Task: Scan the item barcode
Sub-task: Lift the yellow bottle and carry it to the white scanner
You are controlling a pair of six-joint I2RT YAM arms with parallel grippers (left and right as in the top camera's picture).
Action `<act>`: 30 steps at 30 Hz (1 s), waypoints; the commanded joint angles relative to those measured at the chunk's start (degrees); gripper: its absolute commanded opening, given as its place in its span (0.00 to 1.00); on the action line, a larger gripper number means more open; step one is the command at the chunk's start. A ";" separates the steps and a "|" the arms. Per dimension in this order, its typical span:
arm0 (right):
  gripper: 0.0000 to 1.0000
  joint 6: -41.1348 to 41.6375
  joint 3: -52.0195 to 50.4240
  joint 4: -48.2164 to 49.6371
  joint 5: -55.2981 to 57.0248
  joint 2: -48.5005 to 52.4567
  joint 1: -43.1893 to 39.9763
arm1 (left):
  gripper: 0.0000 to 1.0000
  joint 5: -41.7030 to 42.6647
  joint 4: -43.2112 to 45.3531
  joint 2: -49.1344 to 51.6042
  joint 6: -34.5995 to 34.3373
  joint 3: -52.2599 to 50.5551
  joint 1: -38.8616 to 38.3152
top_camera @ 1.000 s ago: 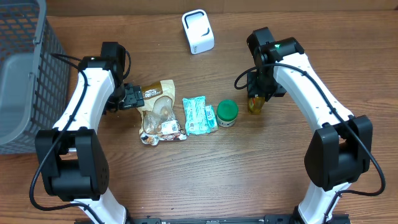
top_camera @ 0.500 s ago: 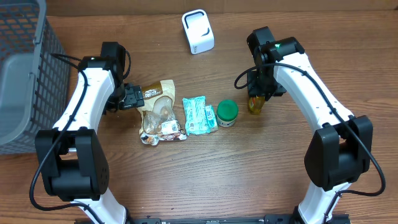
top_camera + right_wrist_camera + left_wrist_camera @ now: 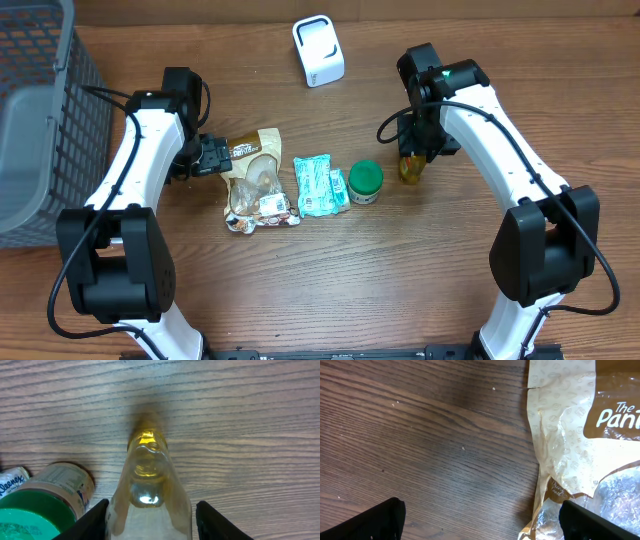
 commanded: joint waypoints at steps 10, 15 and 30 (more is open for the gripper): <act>0.45 0.37 1.90 -0.50 0.52 0.13 -0.22 | 0.99 -0.57 0.04 0.39 1.07 0.85 0.15; 0.41 0.33 2.29 1.20 0.55 0.00 -0.22 | 1.00 -0.57 0.04 0.39 1.07 0.85 0.15; 0.25 -10.34 32.46 -1.55 2.60 -0.04 0.57 | 1.00 -0.55 0.04 0.39 1.07 0.85 0.15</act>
